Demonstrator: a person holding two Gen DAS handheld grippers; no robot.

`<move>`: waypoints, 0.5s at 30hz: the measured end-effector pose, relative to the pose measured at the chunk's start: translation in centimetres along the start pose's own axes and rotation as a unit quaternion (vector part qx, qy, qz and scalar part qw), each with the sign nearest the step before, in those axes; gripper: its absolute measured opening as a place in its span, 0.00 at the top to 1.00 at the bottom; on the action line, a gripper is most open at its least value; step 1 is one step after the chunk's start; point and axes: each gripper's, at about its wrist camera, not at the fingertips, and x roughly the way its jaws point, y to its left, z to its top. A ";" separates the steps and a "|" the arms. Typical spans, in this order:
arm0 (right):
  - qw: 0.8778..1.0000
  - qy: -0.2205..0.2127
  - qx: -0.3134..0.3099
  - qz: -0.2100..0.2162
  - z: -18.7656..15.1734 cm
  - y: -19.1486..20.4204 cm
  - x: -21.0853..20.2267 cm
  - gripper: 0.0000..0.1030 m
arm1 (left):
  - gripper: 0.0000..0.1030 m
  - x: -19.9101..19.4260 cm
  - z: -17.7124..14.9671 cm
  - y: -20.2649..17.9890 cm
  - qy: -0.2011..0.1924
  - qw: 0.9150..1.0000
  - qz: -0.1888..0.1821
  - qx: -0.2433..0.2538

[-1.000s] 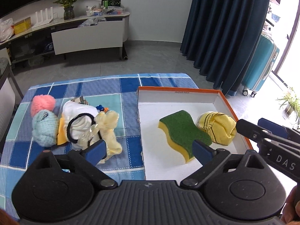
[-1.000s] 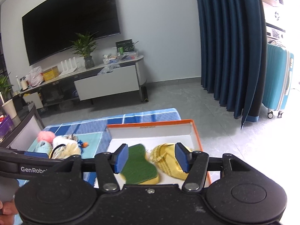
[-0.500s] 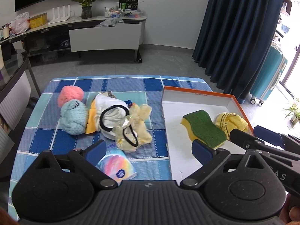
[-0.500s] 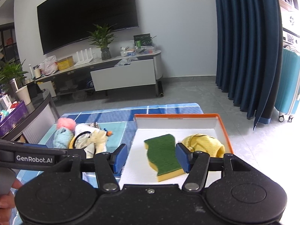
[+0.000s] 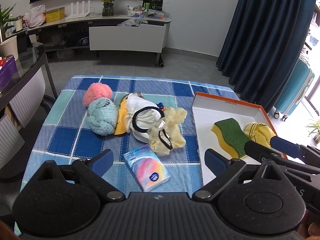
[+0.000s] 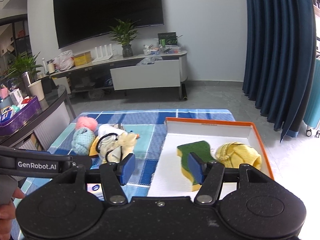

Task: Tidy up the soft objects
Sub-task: 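Withdraw both grippers from the box back toward the remaining items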

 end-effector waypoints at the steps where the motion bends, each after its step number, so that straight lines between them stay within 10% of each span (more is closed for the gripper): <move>1: 1.000 0.001 -0.002 0.002 -0.1 0.3 0.1 0.31 | 0.03 -0.1 -0.1 0.2 0.000 1.000 0.001 -0.002; 15: 0.999 0.019 -0.021 0.029 -0.4 3.2 1.4 0.30 | 0.03 -0.5 -0.9 3.6 0.004 0.999 0.017 -0.030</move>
